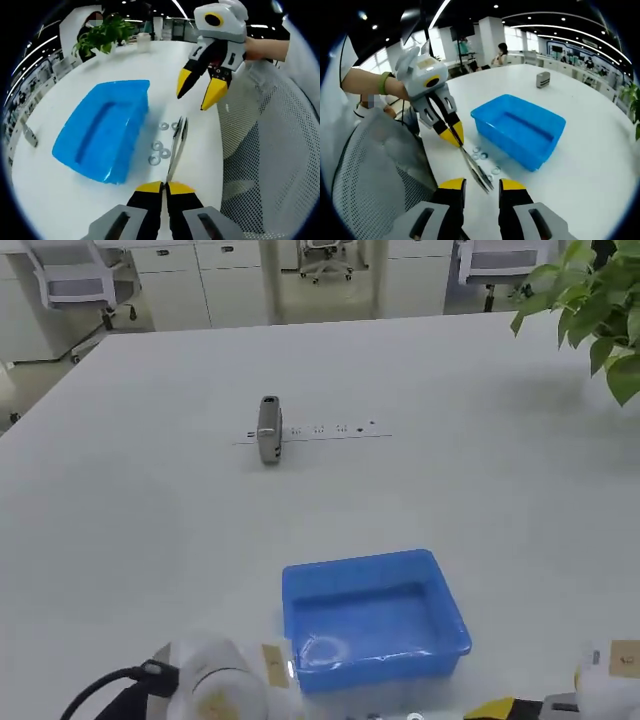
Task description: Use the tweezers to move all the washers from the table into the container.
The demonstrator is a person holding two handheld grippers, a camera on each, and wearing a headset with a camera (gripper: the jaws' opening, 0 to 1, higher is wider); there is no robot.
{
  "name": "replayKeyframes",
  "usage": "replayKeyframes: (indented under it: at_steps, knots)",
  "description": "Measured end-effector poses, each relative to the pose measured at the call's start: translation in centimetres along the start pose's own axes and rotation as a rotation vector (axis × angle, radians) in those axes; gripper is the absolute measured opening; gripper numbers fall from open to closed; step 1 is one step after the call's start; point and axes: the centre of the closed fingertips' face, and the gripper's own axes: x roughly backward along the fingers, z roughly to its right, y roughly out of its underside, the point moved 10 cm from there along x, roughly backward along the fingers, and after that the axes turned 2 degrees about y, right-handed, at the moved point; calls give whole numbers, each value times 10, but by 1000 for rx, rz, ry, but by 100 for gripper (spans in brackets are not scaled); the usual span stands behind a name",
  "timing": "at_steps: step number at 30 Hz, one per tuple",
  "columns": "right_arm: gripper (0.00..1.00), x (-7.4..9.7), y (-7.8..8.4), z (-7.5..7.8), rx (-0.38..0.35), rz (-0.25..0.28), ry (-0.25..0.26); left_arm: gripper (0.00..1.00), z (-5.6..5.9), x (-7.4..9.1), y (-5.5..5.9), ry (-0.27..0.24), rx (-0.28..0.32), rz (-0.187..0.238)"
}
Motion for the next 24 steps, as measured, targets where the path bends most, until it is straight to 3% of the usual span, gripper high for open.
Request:
replayKeyframes:
  at_steps: [2, 6, 8, 14, 24]
  knots:
    - [22, -4, -1, -1, 18, -6, -13, 0, 1, 0, -1, 29, -62, -10]
    - [22, -11, -2, -2, 51, -18, -32, 0, 4, 5, -3, 36, -106, -14]
    - [22, -14, -2, -3, 60, -20, -41, 0, 6, 11, -8, 47, -162, 1]
    - [22, -20, -3, -6, 93, -26, -69, 0, 9, 26, -23, 25, -192, 5]
    - [20, -24, -6, -9, 161, -7, -72, 0, 19, 46, -66, -1, -328, 26]
